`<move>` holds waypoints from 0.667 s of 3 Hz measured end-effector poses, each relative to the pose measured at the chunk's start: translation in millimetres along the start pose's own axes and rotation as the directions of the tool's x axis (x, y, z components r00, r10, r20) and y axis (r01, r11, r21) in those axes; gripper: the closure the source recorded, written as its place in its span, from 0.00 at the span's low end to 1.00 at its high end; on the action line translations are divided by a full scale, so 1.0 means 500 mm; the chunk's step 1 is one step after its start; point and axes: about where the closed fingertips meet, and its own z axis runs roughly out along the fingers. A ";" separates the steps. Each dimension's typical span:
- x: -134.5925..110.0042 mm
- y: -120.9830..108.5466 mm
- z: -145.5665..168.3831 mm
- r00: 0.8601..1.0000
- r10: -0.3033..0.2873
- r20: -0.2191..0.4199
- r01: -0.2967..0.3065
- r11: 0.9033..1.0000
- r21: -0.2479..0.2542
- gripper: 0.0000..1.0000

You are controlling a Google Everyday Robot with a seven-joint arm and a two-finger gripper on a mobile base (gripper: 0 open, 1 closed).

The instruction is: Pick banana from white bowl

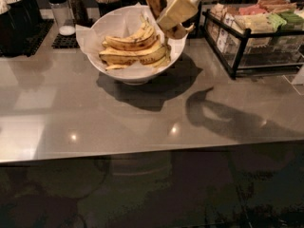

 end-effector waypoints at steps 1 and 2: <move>0.040 0.052 -0.015 0.998 0.058 0.019 -0.059 0.997 0.056 1.00; 0.079 0.076 -0.020 0.988 0.099 0.115 -0.108 0.992 0.071 1.00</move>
Offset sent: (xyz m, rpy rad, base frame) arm -0.0494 -0.0534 -0.0443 0.2972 -0.0261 -0.0833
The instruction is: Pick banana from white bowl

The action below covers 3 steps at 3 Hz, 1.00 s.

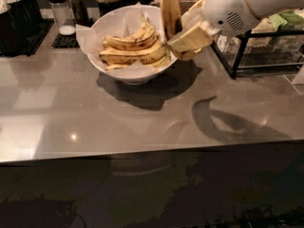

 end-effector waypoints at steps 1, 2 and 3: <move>-0.013 0.016 -0.021 1.000 -0.001 0.008 0.001 1.000 0.010 1.00; -0.032 0.059 -0.051 1.000 0.004 -0.022 -0.002 0.998 0.059 1.00; -0.032 0.069 -0.055 1.000 0.000 -0.030 0.001 0.998 0.062 1.00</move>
Offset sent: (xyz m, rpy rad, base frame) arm -0.0773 -0.0044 0.0204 -0.0577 -0.0557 -0.1373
